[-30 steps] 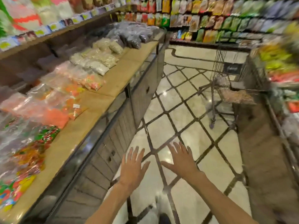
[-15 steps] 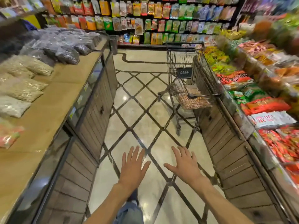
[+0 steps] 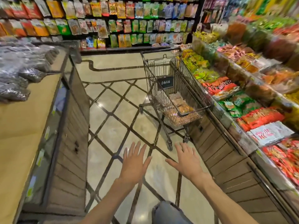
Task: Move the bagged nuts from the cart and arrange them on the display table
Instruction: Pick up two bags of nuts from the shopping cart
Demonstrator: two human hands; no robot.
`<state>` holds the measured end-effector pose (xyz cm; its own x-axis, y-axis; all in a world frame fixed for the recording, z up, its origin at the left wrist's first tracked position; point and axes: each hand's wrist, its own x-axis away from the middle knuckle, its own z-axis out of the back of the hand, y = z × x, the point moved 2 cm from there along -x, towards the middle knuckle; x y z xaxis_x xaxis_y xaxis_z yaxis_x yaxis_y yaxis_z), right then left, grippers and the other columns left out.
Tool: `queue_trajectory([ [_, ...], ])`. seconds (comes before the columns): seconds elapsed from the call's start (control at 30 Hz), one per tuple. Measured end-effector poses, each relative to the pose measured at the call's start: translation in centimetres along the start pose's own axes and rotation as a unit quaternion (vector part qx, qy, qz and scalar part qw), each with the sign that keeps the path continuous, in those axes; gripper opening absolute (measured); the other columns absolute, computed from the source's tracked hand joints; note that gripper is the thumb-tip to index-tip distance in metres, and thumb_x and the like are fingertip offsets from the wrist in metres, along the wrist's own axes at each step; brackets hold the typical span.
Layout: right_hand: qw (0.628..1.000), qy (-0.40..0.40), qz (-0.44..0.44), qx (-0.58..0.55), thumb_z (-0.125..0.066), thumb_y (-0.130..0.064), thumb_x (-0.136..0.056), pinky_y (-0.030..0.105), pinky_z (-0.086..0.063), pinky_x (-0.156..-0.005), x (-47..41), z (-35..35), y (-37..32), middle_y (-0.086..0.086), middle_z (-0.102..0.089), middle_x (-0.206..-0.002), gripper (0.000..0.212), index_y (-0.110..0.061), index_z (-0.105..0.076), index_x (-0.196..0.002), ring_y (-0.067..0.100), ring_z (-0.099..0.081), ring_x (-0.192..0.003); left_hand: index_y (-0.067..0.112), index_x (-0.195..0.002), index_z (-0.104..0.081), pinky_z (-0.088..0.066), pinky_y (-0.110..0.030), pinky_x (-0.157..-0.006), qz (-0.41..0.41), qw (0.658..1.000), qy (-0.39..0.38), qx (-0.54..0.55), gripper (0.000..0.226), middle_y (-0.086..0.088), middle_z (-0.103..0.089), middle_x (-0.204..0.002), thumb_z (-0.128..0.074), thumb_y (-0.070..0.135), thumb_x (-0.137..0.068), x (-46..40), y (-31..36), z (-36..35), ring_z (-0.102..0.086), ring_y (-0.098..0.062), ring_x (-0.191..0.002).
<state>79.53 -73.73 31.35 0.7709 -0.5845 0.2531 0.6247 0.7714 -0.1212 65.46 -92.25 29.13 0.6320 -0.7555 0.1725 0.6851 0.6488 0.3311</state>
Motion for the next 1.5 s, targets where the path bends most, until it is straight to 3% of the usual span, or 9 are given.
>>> queue_trajectory([
  [0.1,1.0,-0.006,-0.01,-0.015,-0.041,-0.083,-0.093,0.051,-0.017,-0.13,-6.1,0.3,-0.4,0.006,-0.025,-0.172,0.095,-0.027,-0.02,-0.166,0.028,-0.021,-0.16,0.032,-0.168,-0.014,0.006,-0.046,-0.13,-0.003,1.0,-0.008,-0.003,0.118,0.003,-0.006,-0.178,0.032,0.08,-0.071,-6.5,-2.0,0.4,0.005,-0.02,-0.164],
  [0.23,0.999,0.003,-0.021,-0.033,-0.044,-0.083,-0.091,0.05,-0.026,-0.126,-14.9,0.9,-0.1,0.005,-0.034,-0.167,0.095,-0.029,-0.023,-0.165,0.029,-0.03,-0.155,0.027,-0.161,-0.041,-0.018,-0.051,-0.127,-0.009,0.999,0.013,-0.039,0.104,-0.005,-0.036,-0.17,0.02,0.075,-0.091,-15.2,-3.8,1.1,-0.029,-0.028,-0.159],
  [0.4,0.997,0.004,-0.029,-0.07,-0.047,-0.081,-0.092,0.047,-0.023,-0.126,-25.8,3.6,0.5,0.004,-0.029,-0.169,0.094,-0.029,-0.02,-0.166,0.027,-0.026,-0.158,0.035,-0.167,-0.011,0.0,-0.048,-0.132,-0.005,0.999,-0.011,-0.033,0.12,0.004,-0.005,-0.178,0.038,0.081,-0.068,-26.4,-4.7,3.9,0.003,-0.021,-0.164],
  [0.53,0.995,-0.001,-0.039,-0.086,-0.046,-0.082,-0.092,0.049,-0.015,-0.131,-34.1,6.7,1.2,0.003,-0.025,-0.172,0.098,-0.028,-0.015,-0.168,0.025,-0.02,-0.161,0.034,-0.168,-0.013,-0.001,-0.047,-0.132,-0.009,1.0,-0.014,-0.021,0.123,0.005,-0.006,-0.177,0.038,0.083,-0.067,-35.1,-4.0,6.7,0.002,-0.019,-0.164],
  [0.67,0.995,-0.014,-0.055,-0.082,-0.047,-0.082,-0.091,0.053,-0.021,-0.13,-41.0,8.4,2.2,0.005,-0.035,-0.165,0.097,-0.028,-0.02,-0.167,0.028,-0.029,-0.156,0.032,-0.168,-0.011,-0.001,-0.047,-0.133,-0.037,0.999,-0.031,-0.017,0.101,0.004,-0.005,-0.177,0.019,0.078,-0.083,-43.2,-3.8,8.1,0.003,-0.02,-0.164],
  [0.9,0.988,-0.014,-0.112,-0.108,-0.051,-0.073,-0.096,0.049,-0.022,-0.127,-50.7,10.5,3.7,0.008,-0.032,-0.167,0.092,-0.024,-0.019,-0.166,0.029,-0.026,-0.158,0.031,-0.168,-0.012,-0.003,-0.048,-0.133,-0.113,0.991,-0.057,-0.04,0.119,0.002,-0.006,-0.178,0.036,0.081,-0.072,-58.0,-3.8,8.8,-0.001,-0.021,-0.164],
  [1.03,0.977,-0.011,-0.169,-0.133,-0.053,-0.073,-0.096,0.049,-0.02,-0.129,-56.5,10.8,4.1,0.006,-0.03,-0.17,0.087,-0.028,-0.023,-0.164,0.027,-0.024,-0.159,0.032,-0.168,-0.013,-0.005,-0.045,-0.133,-0.171,0.98,-0.089,-0.043,0.093,0.004,-0.008,-0.177,0.011,0.074,-0.089,-66.5,-3.8,9.8,-0.002,-0.019,-0.164],
  [1.17,0.959,0.007,-0.232,-0.165,-0.052,-0.076,-0.094,0.044,-0.031,-0.123,-61.5,11.4,3.9,-0.002,-0.044,-0.156,0.074,-0.034,-0.037,-0.153,0.022,-0.04,-0.148,0.03,-0.168,-0.018,-0.007,-0.039,-0.132,-0.242,0.962,-0.12,-0.034,0.068,0.004,-0.014,-0.176,-0.022,0.063,-0.108,-74.6,-4.7,11.3,-0.006,-0.02,-0.163],
  [1.5,0.899,0.015,-0.389,-0.202,-0.045,-0.081,-0.092,0.052,-0.035,-0.125,-70.7,13.3,3.8,0.006,-0.038,-0.167,0.091,-0.028,-0.028,-0.163,0.025,-0.039,-0.153,0.022,-0.168,-0.019,-0.009,-0.038,-0.133,-0.357,0.904,-0.225,-0.06,0.071,0.0,-0.017,-0.176,-0.025,0.06,-0.108,-88.4,-1.8,11.6,-0.009,-0.017,-0.163],
])
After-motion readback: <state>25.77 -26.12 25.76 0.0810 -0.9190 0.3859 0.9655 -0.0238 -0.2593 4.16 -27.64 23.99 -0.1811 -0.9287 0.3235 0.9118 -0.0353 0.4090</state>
